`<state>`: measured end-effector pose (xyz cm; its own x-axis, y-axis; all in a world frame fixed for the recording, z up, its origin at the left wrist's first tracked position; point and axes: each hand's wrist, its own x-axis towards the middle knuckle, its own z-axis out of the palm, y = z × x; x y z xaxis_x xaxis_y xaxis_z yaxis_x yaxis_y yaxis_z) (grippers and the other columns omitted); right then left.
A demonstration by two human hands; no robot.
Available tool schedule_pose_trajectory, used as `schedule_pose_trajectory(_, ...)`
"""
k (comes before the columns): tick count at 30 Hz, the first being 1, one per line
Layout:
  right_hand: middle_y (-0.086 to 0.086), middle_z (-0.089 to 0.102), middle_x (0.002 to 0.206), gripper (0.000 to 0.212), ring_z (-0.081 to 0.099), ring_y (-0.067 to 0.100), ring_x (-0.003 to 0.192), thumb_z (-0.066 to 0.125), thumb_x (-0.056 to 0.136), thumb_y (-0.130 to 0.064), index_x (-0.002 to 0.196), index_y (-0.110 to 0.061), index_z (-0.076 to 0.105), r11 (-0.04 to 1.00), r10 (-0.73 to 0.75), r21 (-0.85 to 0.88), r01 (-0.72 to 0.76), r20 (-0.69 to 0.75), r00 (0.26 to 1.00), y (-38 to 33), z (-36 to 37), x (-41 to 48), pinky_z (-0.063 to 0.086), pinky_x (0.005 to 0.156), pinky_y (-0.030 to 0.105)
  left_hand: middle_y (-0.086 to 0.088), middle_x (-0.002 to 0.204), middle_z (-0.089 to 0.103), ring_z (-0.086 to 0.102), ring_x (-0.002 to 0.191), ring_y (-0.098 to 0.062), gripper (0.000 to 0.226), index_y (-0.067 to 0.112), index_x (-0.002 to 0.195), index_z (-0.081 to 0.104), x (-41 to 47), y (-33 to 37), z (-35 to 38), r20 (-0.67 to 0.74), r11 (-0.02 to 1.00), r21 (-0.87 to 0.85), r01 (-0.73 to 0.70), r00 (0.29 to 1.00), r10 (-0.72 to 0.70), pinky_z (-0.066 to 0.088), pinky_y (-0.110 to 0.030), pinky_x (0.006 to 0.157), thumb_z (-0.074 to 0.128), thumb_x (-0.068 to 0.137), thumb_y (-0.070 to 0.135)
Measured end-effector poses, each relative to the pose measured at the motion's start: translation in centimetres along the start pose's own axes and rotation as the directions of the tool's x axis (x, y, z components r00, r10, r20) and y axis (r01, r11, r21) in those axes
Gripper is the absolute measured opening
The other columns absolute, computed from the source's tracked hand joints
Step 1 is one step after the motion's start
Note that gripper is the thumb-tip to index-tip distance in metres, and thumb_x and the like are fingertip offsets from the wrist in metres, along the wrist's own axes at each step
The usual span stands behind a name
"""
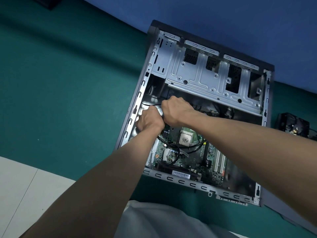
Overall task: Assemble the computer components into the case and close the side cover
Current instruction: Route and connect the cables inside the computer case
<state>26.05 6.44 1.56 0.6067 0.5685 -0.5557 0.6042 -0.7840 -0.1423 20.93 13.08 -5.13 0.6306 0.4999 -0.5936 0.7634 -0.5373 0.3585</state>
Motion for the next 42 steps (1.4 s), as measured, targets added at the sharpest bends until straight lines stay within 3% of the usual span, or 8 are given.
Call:
schedule_pose_trajectory(16,0.004,0.033,0.075,0.013,0.052,0.035,0.09,0.049,0.087,-0.015,0.08,-0.013,0.038,0.92,0.285,0.284,-0.27,-0.01,0.959,-0.7,0.8,0.2,0.04,0.066,0.036,-0.011,0.108,0.064,0.054,0.086,-0.027,0.023,0.011,0.098,0.061,-0.2,-0.2,0.4,-0.014,0.999,0.033,-0.022,1.0,0.023,0.046,-0.036,0.076,0.04,0.091,0.005)
schedule_pose_trajectory(21,0.011,0.059,0.09,0.007,0.059,0.035,0.092,0.052,0.087,-0.019,0.083,-0.014,0.049,0.939,0.318,0.16,-0.304,-0.075,0.945,-0.3,0.6,-2.0,0.036,0.065,0.035,-0.008,0.109,0.065,0.057,0.095,-0.026,0.02,0.015,0.101,0.062,-0.9,-0.2,0.7,-0.004,0.995,0.072,-0.066,0.998,0.066,0.033,-0.032,0.076,0.046,0.091,0.008)
schedule_pose_trajectory(24,0.008,0.056,0.079,0.016,0.061,0.032,0.085,0.054,0.093,-0.021,0.079,-0.015,0.051,0.876,0.422,0.303,-0.375,-0.103,0.901,0.8,1.0,-4.4,0.04,0.065,0.033,-0.005,0.099,0.066,0.055,0.083,-0.022,0.005,0.015,0.091,0.06,-1.7,-0.1,0.7,-0.003,0.981,0.141,-0.13,0.991,0.132,0.035,-0.031,0.071,0.056,0.09,0.014)
schedule_pose_trajectory(26,0.001,0.061,0.074,0.021,0.063,0.015,0.069,0.053,0.097,-0.028,0.08,-0.018,0.058,0.726,0.478,0.582,-0.366,-0.045,0.877,1.7,1.2,-6.7,0.047,0.059,0.022,-0.005,0.097,0.067,0.058,0.085,-0.022,0.005,0.016,0.091,0.061,-2.3,-0.1,0.6,0.002,0.962,0.196,-0.188,0.982,0.191,0.041,-0.031,0.071,0.056,0.089,0.016)
schedule_pose_trajectory(29,-0.003,0.064,0.064,0.018,0.054,0.002,0.046,0.056,0.097,-0.02,0.081,-0.016,0.064,0.273,0.525,0.939,-0.209,0.036,0.85,3.1,1.0,-11.8,0.038,0.042,0.01,-0.009,0.11,0.063,0.057,0.103,-0.026,0.019,0.014,0.105,0.063,-3.5,0.5,0.6,-0.013,0.899,0.3,-0.32,0.941,0.339,0.04,-0.034,0.076,0.055,0.089,0.02)
schedule_pose_trajectory(33,0.005,0.066,0.072,0.008,0.053,0.012,0.056,0.052,0.097,-0.01,0.092,-0.01,0.059,-0.129,0.54,0.99,0.048,0.029,0.841,5.6,1.5,-18.3,0.035,0.046,0.022,-0.008,0.109,0.063,0.057,0.102,-0.025,0.025,0.012,0.111,0.062,-5.9,2.8,0.6,-0.035,0.7,0.394,-0.596,0.751,0.659,0.044,-0.035,0.08,0.053,0.09,0.023)
schedule_pose_trajectory(37,0.008,0.062,0.068,0.011,0.049,0.013,0.052,0.045,0.099,-0.012,0.1,-0.006,0.054,-0.357,0.674,0.883,0.304,0.019,0.738,8.5,3.0,-22.7,0.035,0.043,0.02,-0.001,0.086,0.062,0.06,0.08,-0.02,0.013,0.016,0.097,0.057,-8.8,4.9,2.1,0.151,0.689,0.206,-0.695,0.719,0.679,0.048,-0.032,0.067,0.052,0.096,0.028)
schedule_pose_trajectory(42,0.004,0.063,0.067,0.023,0.05,0.01,0.049,0.041,0.102,-0.016,0.107,-0.004,0.06,-0.409,0.748,0.846,0.341,0.098,0.656,12.4,6.2,-24.6,0.039,0.045,0.02,0.0,0.094,0.057,0.056,0.089,-0.02,0.024,0.016,0.105,0.051,-10.0,5.2,4.8,0.413,0.728,0.265,-0.632,0.757,0.506,0.045,-0.033,0.074,0.056,0.096,0.037)
